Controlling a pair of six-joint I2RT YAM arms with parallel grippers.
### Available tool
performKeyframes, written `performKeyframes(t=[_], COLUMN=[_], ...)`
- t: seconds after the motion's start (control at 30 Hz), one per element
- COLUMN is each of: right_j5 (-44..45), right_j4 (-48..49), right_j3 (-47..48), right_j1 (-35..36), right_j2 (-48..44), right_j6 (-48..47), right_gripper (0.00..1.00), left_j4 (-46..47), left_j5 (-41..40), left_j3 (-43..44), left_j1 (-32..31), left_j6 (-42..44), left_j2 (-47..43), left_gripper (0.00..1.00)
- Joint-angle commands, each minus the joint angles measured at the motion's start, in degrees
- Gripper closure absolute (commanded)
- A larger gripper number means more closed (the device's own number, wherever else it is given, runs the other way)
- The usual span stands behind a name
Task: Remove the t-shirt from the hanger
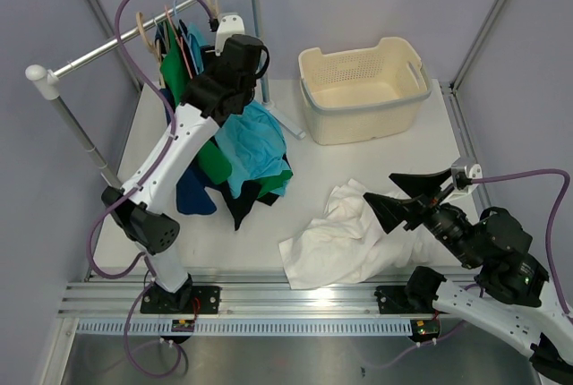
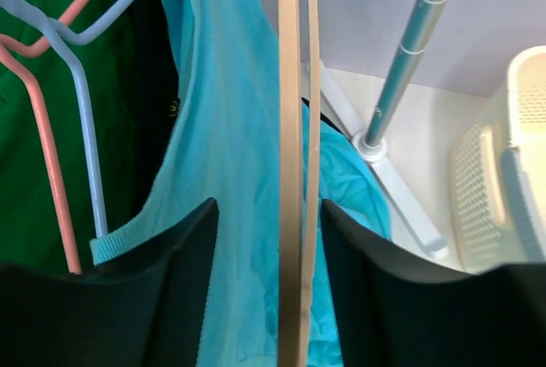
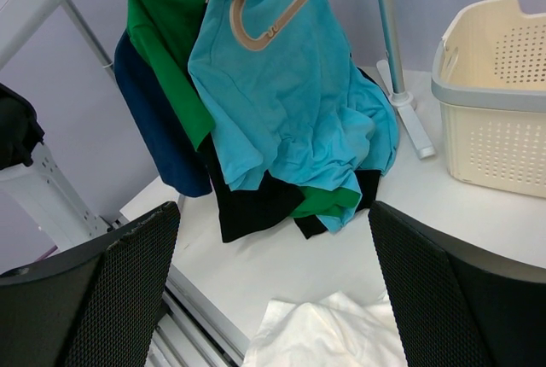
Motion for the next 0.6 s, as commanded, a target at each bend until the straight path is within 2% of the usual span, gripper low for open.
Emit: performKeyframes(t=[0.0,0.07,0.1,0.17,0.23,0.33,0.37,0.47,0.57], right_j5=[-0.8,-0.9,-1.1,-1.5,-1.0,4.6,8.9,15.7,17.9], right_j4=[0.9,0.8,0.8,1.0,1.2,0.0,-0.8,-5.3,-9.6], right_j3=[0.0,0.0,0.0,-0.3,-0.3,0.5,0.9,3.1,4.3], right_j1=[0.1,0.0,0.1,0.1,0.0,0.0,0.0,0.1,0.1], right_j2=[-1.0,-0.8,-0.7,-0.5,0.0,2.8,3.9,9.0,13.3], right_j6=[0.1,0.2,0.2,0.4,0.7,2.0,2.9,7.6,12.6], right_gripper=[0.01,0.0,0.01,0.0,0.0,0.01,0.01,0.0,0.01], left_j4=[1.8,1.8,1.8,1.8,1.8,1.9,1.9,1.8,1.9], left_j5=[3.5,5.8,7.0,13.0,18.6,23.9,25.2,30.0,34.4], left_j3=[0.2,-1.0,-1.2,-2.6,-3.4,-7.5,-9.3,-11.9,-16.1], left_j1=[0.2,0.2,0.1,0.1,0.1,0.1,-0.1,-1.3,-3.4], left_j6=[0.0,-0.3,-0.2,0.6,1.7,1.4,1.4,2.3,2.2], left_j2=[-4.0,-6.1,-6.9,-9.3,-10.7,-15.2,-17.1,-20.0,-23.2], left_gripper=[0.36,0.22,0.1,0.01,0.01,0.01,0.01,0.01,0.01])
